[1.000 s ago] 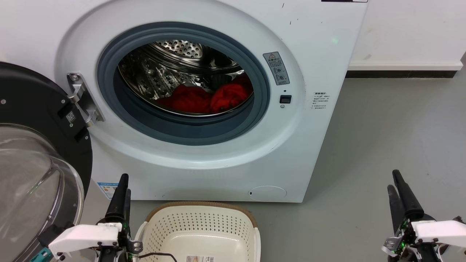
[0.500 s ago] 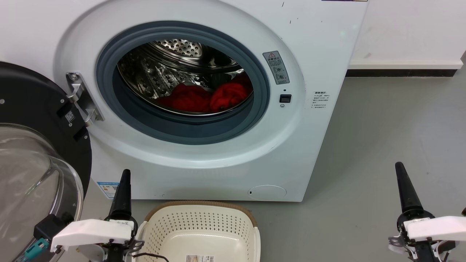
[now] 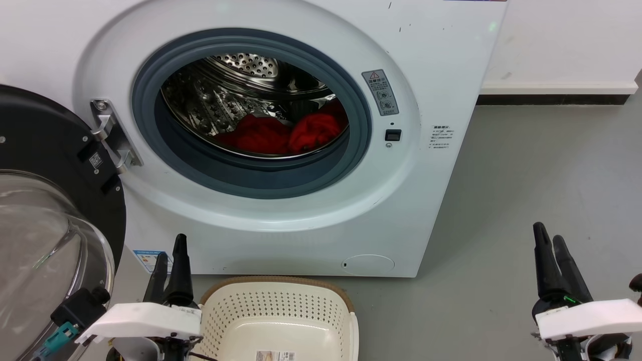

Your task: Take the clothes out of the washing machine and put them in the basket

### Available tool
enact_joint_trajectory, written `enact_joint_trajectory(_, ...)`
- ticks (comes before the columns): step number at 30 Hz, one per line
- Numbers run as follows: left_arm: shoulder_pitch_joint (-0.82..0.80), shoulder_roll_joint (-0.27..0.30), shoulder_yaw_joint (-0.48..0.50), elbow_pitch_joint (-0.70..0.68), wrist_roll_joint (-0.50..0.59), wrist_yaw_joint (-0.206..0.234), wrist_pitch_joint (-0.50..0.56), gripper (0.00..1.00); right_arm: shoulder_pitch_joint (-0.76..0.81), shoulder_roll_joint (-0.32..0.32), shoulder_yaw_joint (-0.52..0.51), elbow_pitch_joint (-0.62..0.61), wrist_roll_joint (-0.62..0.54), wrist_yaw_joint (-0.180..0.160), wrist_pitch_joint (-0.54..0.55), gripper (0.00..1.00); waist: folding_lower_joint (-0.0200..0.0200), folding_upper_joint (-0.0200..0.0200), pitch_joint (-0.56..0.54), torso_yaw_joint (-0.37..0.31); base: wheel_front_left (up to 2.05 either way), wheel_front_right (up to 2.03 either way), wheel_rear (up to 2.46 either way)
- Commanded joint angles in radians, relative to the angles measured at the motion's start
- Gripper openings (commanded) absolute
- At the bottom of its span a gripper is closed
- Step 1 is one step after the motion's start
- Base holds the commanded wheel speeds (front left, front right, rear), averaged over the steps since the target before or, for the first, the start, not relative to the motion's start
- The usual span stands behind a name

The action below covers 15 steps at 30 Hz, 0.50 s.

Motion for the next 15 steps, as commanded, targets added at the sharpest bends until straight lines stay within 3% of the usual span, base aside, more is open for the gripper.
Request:
enact_joint_trajectory(1,0.000,0.002,-0.005,-0.022,0.043,0.006,-0.013,1.00,-0.002,-0.002,0.004,-0.026,-0.053,0.000,-0.012,1.00,0.0000,0.0000,0.000,0.000,0.00,0.00,0.00)
enact_joint_trajectory(15,0.023,0.002,-0.028,-0.038,0.233,0.032,-0.056,1.00,0.025,-0.001,0.005,-0.073,-0.278,0.000,-0.056,1.00,0.0000,0.0000,-0.001,0.000,0.00,0.00,0.00)
